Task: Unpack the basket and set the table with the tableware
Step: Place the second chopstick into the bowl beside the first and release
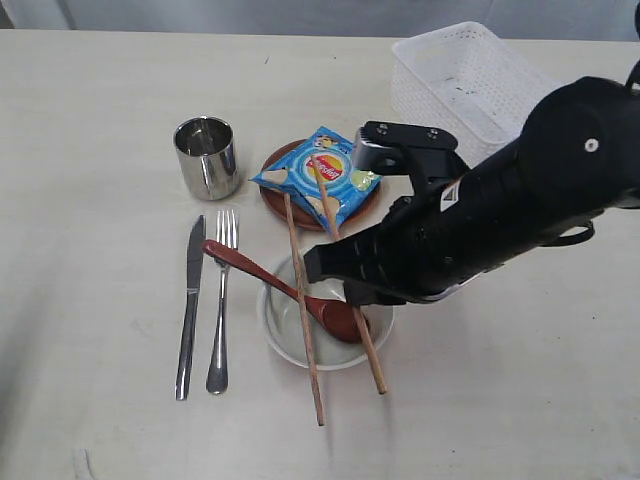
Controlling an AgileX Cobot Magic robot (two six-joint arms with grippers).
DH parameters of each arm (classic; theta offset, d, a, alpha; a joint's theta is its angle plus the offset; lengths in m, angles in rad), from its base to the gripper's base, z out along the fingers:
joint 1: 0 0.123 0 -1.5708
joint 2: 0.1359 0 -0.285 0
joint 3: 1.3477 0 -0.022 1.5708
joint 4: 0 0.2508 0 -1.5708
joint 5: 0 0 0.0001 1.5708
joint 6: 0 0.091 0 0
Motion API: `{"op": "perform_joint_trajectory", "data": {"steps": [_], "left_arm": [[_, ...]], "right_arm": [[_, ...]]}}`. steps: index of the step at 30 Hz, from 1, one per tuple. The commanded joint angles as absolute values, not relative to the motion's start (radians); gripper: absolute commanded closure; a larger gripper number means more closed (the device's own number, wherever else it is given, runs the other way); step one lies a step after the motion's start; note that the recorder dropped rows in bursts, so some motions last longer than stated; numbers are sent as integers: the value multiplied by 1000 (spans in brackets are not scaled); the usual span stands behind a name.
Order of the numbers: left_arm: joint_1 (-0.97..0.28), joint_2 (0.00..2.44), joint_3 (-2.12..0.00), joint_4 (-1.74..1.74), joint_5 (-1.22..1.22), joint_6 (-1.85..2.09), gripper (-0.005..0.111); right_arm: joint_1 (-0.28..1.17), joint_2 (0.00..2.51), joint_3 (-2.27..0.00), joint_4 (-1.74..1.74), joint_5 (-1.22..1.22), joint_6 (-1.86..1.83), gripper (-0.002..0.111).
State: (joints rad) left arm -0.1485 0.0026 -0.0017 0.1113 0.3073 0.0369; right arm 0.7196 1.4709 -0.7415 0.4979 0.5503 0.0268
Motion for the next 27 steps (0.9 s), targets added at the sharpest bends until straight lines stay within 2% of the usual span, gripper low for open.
{"op": "perform_joint_trajectory", "data": {"steps": [1,7,27], "left_arm": [[-143,0,0,101,299,33,107],[-143,0,0,101,299,33,107],[-143,0,0,101,299,33,107]], "right_arm": [[723,1538,-790,513,579,0,109],[723,1614,-860,513,616,-16,109],[723,1644,-860,511,655,39,109]]}}
